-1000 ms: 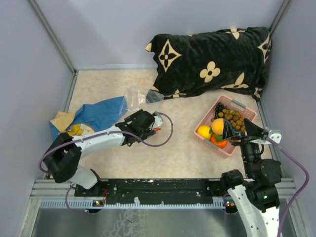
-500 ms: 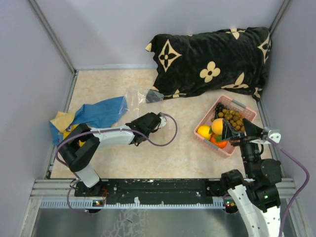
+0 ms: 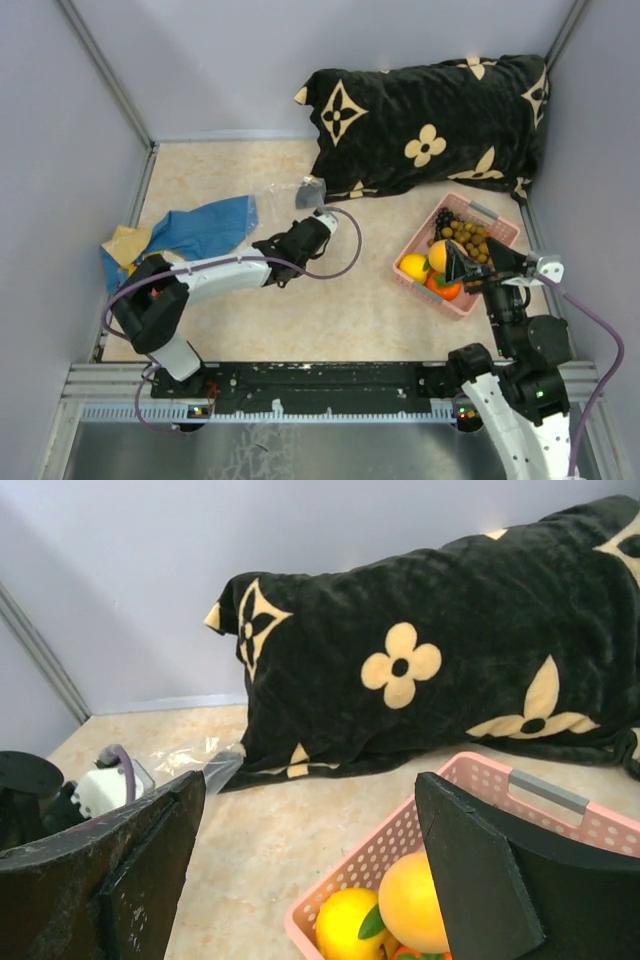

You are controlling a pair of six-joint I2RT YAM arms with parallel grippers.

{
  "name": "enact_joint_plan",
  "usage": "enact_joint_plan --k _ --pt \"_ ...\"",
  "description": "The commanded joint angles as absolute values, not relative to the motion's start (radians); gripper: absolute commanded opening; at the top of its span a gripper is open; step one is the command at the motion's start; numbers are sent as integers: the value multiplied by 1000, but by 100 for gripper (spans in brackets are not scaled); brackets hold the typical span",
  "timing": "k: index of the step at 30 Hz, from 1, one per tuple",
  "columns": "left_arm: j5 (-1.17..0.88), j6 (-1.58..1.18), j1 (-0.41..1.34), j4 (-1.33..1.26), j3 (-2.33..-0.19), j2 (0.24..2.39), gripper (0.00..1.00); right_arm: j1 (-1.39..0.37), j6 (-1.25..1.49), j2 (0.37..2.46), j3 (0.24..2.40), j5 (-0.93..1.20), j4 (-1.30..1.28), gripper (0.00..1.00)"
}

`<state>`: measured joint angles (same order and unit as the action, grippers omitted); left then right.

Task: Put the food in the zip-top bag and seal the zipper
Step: Pick up the zipper food storage bag at the center of the board.

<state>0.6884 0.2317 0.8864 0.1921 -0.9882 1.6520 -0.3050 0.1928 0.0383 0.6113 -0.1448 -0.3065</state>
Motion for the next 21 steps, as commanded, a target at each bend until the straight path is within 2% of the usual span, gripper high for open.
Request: enact_joint_plan --k 1,8,21 --pt "705 -24 893 279 -1032 1552 0 -314 163 122 689 -100 -277 86" --pt "612 -290 894 318 -1048 1434 0 -314 181 288 699 51 -238 86" --pt "601 -602 893 663 -1312 1424 0 -316 293 555 636 324 71 86"
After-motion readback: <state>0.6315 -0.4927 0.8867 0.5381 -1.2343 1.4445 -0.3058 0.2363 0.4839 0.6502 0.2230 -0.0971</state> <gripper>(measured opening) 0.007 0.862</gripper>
